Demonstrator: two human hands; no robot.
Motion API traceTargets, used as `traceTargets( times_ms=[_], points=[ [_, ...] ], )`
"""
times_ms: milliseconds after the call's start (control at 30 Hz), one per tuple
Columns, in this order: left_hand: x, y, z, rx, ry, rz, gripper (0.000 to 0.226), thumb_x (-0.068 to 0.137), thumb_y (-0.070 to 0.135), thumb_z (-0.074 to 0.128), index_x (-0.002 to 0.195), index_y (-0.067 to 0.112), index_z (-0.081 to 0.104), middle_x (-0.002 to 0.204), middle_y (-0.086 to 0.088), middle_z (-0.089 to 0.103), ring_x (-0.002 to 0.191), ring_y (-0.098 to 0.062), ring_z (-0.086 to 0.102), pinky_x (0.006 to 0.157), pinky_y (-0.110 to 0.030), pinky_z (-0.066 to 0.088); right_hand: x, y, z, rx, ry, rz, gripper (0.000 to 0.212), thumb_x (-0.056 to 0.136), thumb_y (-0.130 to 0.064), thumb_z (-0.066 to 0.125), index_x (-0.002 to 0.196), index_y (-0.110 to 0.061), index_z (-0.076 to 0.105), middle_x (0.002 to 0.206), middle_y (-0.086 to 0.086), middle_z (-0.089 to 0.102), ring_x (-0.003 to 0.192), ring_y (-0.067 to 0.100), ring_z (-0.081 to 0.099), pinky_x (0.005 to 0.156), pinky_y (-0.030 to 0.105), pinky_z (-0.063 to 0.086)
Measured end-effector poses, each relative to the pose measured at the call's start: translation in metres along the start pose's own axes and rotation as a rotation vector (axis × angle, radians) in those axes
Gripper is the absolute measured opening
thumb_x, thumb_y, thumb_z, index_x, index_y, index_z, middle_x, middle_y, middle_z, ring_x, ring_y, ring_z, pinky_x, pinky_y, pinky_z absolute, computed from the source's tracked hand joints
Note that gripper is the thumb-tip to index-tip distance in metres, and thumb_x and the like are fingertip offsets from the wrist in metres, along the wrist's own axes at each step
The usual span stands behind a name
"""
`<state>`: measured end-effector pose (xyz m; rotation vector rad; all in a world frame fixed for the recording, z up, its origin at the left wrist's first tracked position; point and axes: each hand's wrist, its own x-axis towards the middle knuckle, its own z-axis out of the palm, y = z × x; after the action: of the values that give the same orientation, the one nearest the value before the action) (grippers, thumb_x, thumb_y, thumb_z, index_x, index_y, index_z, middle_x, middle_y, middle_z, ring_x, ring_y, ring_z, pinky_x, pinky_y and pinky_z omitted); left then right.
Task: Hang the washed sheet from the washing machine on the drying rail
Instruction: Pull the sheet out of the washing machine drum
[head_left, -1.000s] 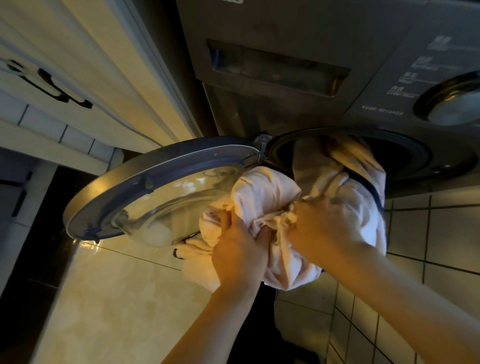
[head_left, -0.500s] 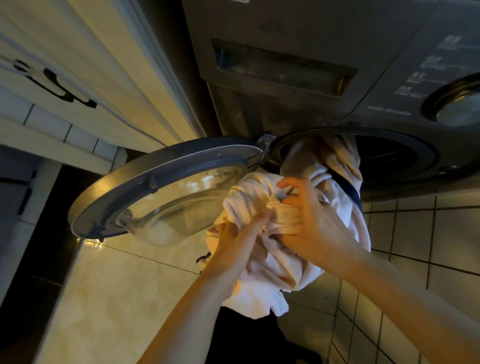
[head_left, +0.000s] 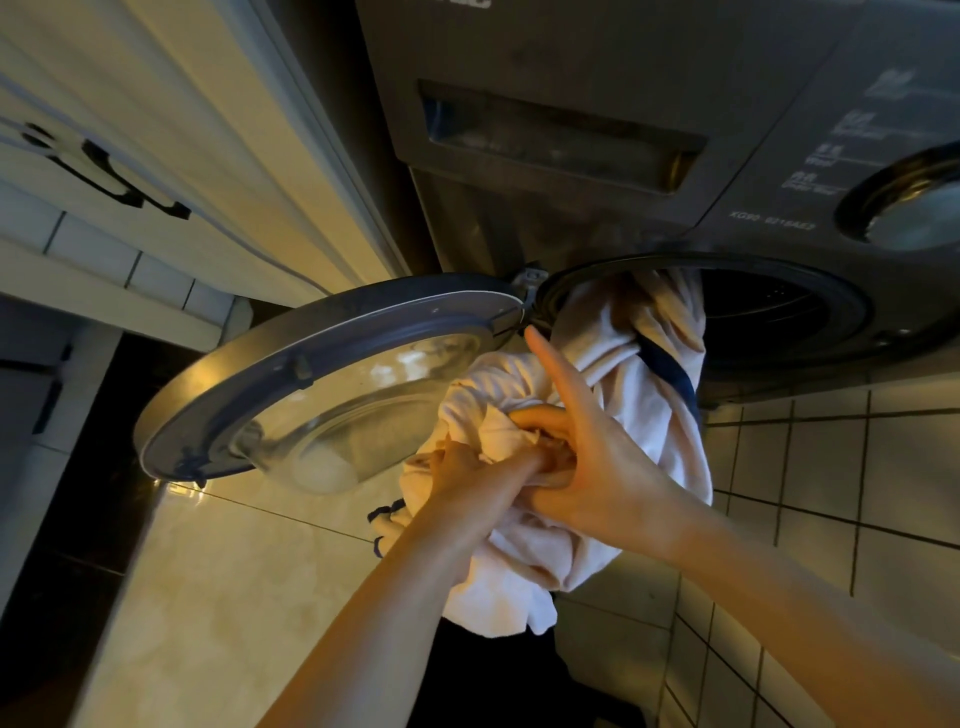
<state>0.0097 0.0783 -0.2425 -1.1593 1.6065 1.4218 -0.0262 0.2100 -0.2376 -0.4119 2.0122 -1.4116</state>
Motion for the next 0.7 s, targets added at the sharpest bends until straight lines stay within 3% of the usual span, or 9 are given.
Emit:
traceTargets(
  times_ms=[133,200,267,333,400,467,533,633,700],
  points=[
    [-0.003,0.001,-0.003,-0.061,-0.038,-0.033,0.061,0.053,0.055,0.071,0.100,0.019,0.056,0.090,-0.005,0.069,0.080,-0.021,0.066,0.054,-0.025,0.044,0.003,0.000,-0.007,-0.100,-0.047,-0.031,0.105,0.074,-0.007,0.075,0.146,-0.043,0.007,0.120,-0.005,0.058,0.108,0.001,0.059,0.085,0.023,0.053],
    [-0.002,0.000,-0.002,-0.071,-0.030,-0.022,0.050,0.059,0.050,0.071,0.096,0.018,0.059,0.082,-0.005,0.071,0.076,-0.022,0.068,0.055,-0.026,0.044,0.006,0.002,-0.010,-0.188,-0.054,-0.090,0.097,0.072,-0.012,0.077,0.147,-0.033,0.020,0.121,-0.008,0.058,0.104,0.001,0.059,0.083,0.025,0.053],
    [-0.001,0.001,-0.001,-0.069,-0.019,-0.008,0.041,0.065,0.043,0.070,0.095,0.017,0.062,0.077,-0.005,0.070,0.071,-0.022,0.068,0.055,-0.025,0.044,0.006,0.006,-0.017,-0.277,-0.064,-0.150,0.090,0.070,-0.026,0.080,0.145,-0.029,0.030,0.128,-0.009,0.053,0.113,0.003,0.054,0.089,0.026,0.050],
    [0.002,0.000,-0.003,-0.074,-0.011,-0.002,0.042,0.062,0.042,0.070,0.095,0.016,0.064,0.078,-0.006,0.070,0.073,-0.022,0.068,0.057,-0.026,0.045,0.005,0.011,-0.030,-0.421,-0.043,-0.185,0.088,0.067,-0.049,0.079,0.141,-0.030,0.036,0.136,-0.018,0.044,0.128,0.000,0.037,0.103,0.018,0.035],
    [0.005,-0.003,-0.004,-0.084,0.026,0.014,0.049,0.054,0.044,0.068,0.093,0.015,0.064,0.084,-0.008,0.069,0.078,-0.024,0.068,0.060,-0.028,0.048,0.004,0.015,-0.042,-0.564,-0.054,-0.101,0.087,0.064,-0.066,0.072,0.138,-0.039,0.035,0.131,-0.032,0.031,0.131,-0.003,0.025,0.105,0.014,0.020],
    [0.010,-0.006,0.000,-0.071,0.057,0.052,0.044,0.054,0.038,0.068,0.089,0.011,0.063,0.080,-0.009,0.065,0.075,-0.024,0.065,0.060,-0.029,0.047,0.005,0.023,-0.042,-0.598,-0.125,0.062,0.075,0.064,-0.069,0.068,0.129,-0.043,0.040,0.123,-0.031,0.037,0.123,-0.001,0.036,0.102,0.020,0.031],
    [0.011,-0.010,0.007,0.041,0.077,0.131,0.026,0.071,0.029,0.068,0.084,0.008,0.061,0.069,-0.005,0.059,0.063,-0.019,0.057,0.056,-0.026,0.042,0.004,0.037,-0.032,-0.531,-0.087,0.186,0.054,0.066,-0.063,0.069,0.111,-0.040,0.051,0.106,-0.025,0.054,0.101,-0.003,0.052,0.086,0.020,0.045],
    [0.014,-0.012,0.014,0.186,0.132,0.216,0.015,0.088,0.023,0.057,0.079,0.011,0.056,0.062,0.002,0.048,0.057,-0.013,0.047,0.048,-0.024,0.032,-0.005,0.058,-0.014,-0.400,0.080,0.248,0.042,0.070,-0.059,0.071,0.102,-0.036,0.056,0.090,-0.017,0.062,0.085,-0.005,0.057,0.073,0.014,0.047],
    [0.015,-0.011,0.014,0.128,0.099,0.212,0.012,0.088,0.022,0.057,0.081,0.013,0.055,0.067,0.001,0.049,0.063,-0.016,0.051,0.050,-0.024,0.035,-0.008,0.064,-0.008,-0.289,0.158,0.256,0.038,0.071,-0.055,0.072,0.100,-0.034,0.057,0.087,-0.015,0.064,0.083,-0.005,0.059,0.071,0.015,0.048]
  ],
)
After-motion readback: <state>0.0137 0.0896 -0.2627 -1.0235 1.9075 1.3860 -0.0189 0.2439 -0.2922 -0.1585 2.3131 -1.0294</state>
